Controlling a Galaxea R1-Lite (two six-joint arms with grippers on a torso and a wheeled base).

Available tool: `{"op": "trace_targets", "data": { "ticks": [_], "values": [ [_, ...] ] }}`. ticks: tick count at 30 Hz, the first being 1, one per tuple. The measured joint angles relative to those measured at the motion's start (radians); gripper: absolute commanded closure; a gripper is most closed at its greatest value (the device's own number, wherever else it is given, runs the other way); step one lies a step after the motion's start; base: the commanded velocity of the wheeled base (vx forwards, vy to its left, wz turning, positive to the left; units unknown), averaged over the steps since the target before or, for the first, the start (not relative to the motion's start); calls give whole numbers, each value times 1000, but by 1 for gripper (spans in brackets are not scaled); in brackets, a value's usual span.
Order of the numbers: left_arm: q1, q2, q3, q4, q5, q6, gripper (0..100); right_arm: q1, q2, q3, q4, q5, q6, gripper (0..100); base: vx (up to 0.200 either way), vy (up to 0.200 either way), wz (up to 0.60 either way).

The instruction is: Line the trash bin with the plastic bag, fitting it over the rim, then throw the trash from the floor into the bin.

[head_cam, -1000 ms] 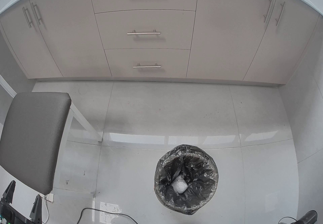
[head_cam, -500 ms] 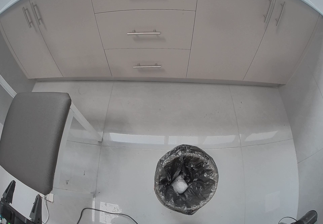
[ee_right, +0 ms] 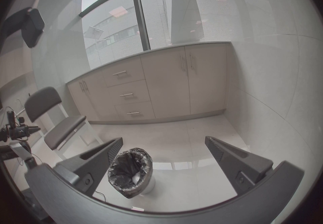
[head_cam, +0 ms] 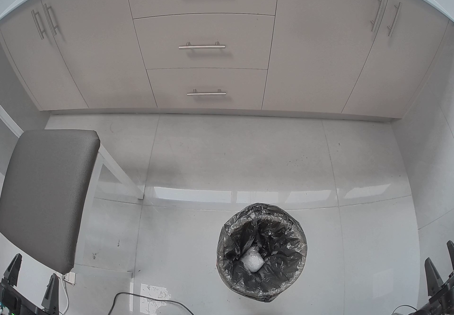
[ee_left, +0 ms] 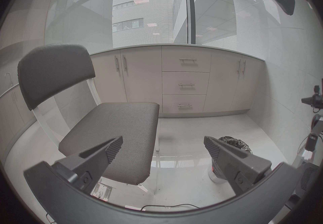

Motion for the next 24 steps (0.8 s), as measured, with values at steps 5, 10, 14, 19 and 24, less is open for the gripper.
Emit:
{"op": "trace_targets", "data": {
  "ticks": [5,10,14,19,24],
  "values": [
    [0,0,0,0,0,0,0,-1,0,36,-3,-25,-76,0,0,0,0],
    [0,0,0,0,0,0,0,-1,0,46,-4,-74,-143,0,0,0,0],
    [0,0,0,0,0,0,0,-1,1,48,-6,-78,-143,0,0,0,0],
    [0,0,0,0,0,0,0,0,1,49,-3,-83,-127,0,0,0,0],
    [0,0,0,0,0,0,0,-1,1,49,-3,-82,-127,0,0,0,0]
  ]
}}
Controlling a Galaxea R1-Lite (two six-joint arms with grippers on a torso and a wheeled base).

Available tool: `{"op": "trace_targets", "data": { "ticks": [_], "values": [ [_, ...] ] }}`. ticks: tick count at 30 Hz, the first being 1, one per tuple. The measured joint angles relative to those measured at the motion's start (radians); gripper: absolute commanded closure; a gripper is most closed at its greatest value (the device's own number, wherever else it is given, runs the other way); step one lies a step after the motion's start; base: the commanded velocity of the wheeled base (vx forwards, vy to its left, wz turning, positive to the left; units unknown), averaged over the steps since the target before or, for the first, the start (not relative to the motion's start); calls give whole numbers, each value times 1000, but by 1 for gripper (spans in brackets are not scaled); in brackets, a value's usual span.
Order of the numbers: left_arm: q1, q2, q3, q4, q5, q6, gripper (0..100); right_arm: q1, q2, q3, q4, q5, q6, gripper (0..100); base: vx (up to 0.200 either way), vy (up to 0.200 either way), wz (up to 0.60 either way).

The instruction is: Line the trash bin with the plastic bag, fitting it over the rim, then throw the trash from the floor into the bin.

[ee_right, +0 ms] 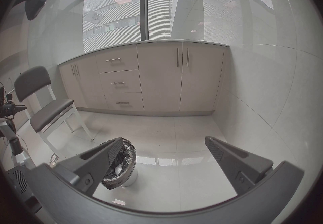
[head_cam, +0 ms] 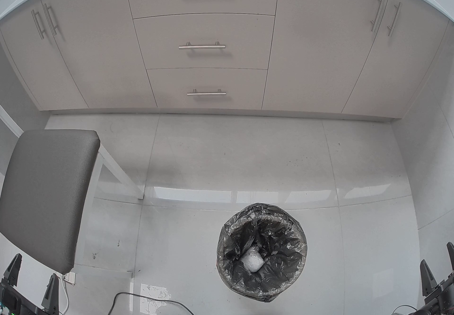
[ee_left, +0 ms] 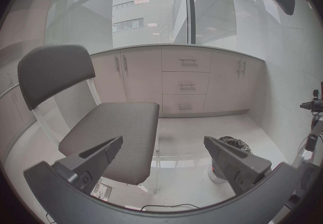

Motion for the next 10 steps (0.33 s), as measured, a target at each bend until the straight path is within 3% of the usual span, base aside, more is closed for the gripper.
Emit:
{"op": "trace_targets", "data": {
  "ticks": [10],
  "values": [
    [0,0,0,0,0,0,0,0,0,0,0,-1,0,0,0,0,0]
  ]
}}
